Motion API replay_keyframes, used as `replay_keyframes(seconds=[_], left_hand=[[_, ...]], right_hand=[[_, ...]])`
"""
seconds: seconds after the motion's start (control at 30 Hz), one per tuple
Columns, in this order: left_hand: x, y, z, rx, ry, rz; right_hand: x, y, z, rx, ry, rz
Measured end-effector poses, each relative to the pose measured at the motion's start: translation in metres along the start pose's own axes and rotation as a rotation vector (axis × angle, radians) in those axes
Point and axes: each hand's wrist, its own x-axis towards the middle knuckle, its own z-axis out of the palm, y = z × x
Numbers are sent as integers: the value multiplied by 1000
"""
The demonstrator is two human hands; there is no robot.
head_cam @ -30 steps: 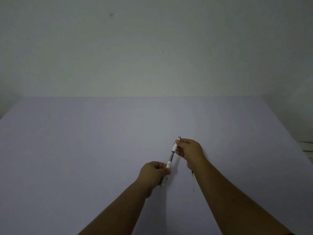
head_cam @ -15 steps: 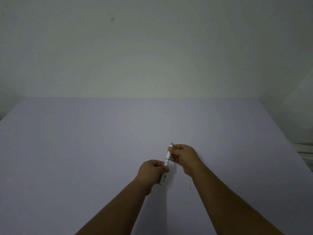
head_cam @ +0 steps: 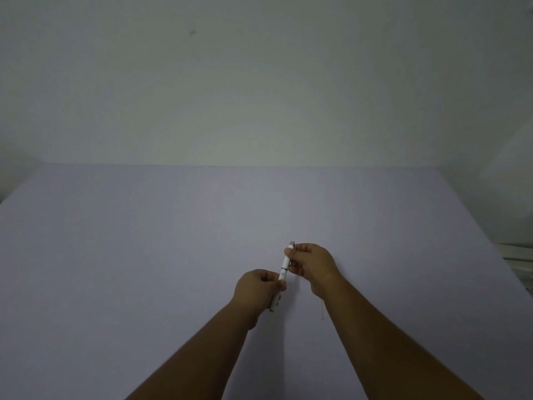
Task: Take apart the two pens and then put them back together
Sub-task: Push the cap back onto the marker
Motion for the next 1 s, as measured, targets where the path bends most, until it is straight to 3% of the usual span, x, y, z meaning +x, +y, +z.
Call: replay_keyframes(seconds=[0.23, 0.33, 0.43, 1.0], left_hand=[[9, -5, -1, -77, 11, -38], [18, -16, 3, -11, 97, -32], [23, -27, 7, 83, 172, -28], [34, -47, 22, 187, 268, -37]], right_hand=[[10, 5, -30, -544, 405, -167], [9, 19, -43, -758, 363, -17], [3, 39, -41, -802, 314, 91], [1, 59, -6, -861, 223, 24]])
